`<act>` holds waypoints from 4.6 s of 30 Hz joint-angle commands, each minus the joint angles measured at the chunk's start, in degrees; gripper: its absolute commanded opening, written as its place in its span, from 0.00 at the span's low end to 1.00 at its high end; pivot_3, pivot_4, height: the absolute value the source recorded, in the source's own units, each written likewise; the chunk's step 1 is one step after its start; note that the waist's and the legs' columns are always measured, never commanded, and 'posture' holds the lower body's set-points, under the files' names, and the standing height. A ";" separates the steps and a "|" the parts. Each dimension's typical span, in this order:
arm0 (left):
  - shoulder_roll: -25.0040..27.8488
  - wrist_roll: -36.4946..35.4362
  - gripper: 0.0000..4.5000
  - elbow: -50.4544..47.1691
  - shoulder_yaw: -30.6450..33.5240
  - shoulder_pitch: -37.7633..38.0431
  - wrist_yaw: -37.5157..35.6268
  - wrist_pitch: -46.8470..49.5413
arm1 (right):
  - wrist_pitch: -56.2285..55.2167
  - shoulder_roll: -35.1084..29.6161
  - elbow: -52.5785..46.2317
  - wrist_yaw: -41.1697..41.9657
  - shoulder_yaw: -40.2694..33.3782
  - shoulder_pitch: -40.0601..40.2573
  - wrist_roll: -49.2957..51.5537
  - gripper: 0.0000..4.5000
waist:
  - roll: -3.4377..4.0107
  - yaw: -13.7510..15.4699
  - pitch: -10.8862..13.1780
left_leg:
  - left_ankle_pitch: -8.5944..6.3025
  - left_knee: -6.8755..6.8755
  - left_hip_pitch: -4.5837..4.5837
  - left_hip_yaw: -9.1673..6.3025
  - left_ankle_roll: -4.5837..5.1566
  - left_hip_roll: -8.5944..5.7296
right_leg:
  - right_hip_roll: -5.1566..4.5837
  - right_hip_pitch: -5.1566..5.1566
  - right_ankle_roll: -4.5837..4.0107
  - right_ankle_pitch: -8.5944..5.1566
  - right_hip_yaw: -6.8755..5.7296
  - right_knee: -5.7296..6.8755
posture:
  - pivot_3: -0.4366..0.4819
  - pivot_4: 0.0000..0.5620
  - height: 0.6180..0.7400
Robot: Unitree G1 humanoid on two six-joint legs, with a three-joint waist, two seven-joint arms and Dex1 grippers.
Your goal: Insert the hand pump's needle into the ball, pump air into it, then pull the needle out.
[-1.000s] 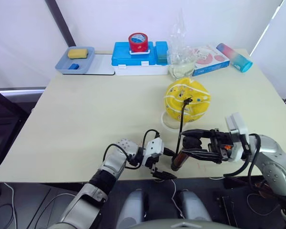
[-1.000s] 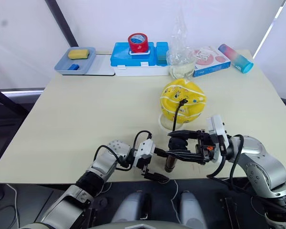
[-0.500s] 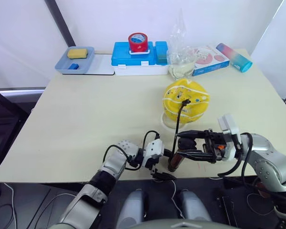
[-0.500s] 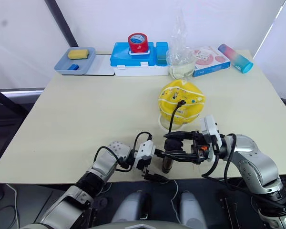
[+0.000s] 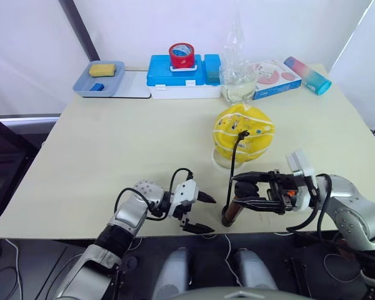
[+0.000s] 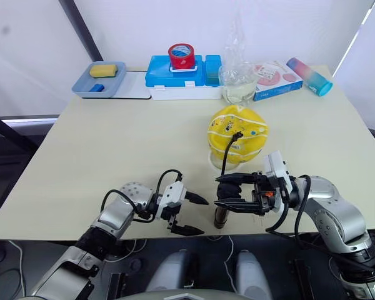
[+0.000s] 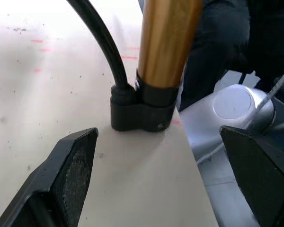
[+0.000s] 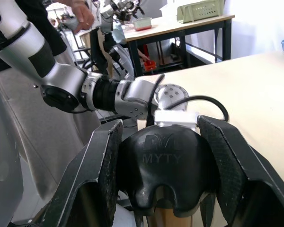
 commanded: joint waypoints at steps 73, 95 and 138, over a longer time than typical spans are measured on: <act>-13.36 5.29 0.08 21.96 -3.22 -9.23 -2.53 -14.60 | -3.09 -4.41 1.96 7.92 -3.78 -3.50 -2.33 0.44 | -0.07 0.24 0.05 | 0.00 -0.01 -0.07 -0.14 0.01 -0.11 | -0.34 -0.02 0.00 0.01 -0.84 0.00 | 0.48 0.27 1.00; -22.57 12.00 0.08 29.17 -4.49 -10.00 12.69 -21.58 | -2.18 -6.34 -3.86 -5.82 -19.20 13.68 0.25 0.44 | -0.11 1.38 0.07 | 0.00 0.02 -0.07 -0.13 0.01 -0.16 | -0.33 0.03 0.01 0.01 -0.84 0.00 | 0.48 0.27 1.00; -22.12 18.21 0.08 33.20 -8.12 -10.68 18.78 -20.17 | 10.12 -17.03 -6.93 -13.82 -40.21 12.28 25.94 0.44 | -0.22 1.37 0.08 | 0.00 0.12 0.05 -0.17 0.02 -0.16 | -0.34 0.21 0.03 0.01 -0.84 -0.02 | 0.48 0.27 1.00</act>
